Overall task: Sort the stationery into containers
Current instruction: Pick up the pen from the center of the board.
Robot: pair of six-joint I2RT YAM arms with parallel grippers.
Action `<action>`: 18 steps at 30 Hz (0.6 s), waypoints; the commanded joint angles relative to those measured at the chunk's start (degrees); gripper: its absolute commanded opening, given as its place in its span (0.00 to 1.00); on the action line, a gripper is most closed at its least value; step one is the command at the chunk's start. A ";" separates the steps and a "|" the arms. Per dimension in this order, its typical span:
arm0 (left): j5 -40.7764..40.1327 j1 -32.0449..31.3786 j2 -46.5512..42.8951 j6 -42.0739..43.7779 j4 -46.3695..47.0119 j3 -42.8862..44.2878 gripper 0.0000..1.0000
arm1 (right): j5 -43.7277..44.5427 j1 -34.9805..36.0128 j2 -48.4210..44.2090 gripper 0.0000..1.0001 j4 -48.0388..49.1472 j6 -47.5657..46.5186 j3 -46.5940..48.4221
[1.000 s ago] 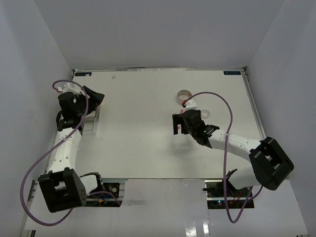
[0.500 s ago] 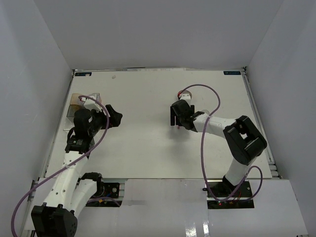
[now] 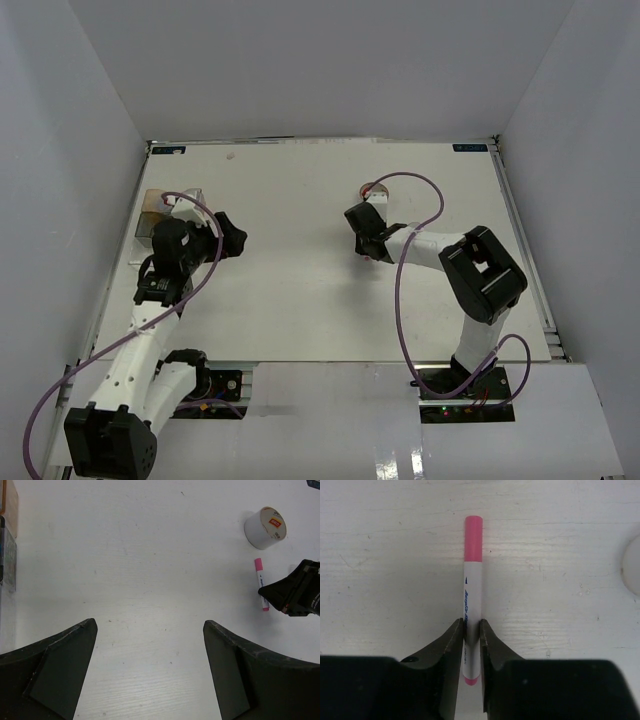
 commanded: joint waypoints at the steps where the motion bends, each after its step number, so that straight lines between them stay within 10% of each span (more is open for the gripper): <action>1: 1.42 -0.28 0.48 -0.78 -0.55 0.53 0.98 | 0.34 -0.31 1.93 0.20 -1.46 1.60 -1.04; 18: 9.52 -13.62 10.14 -24.68 9.20 -0.43 0.98 | -6.77 15.76 -19.77 0.14 13.03 -13.52 -14.13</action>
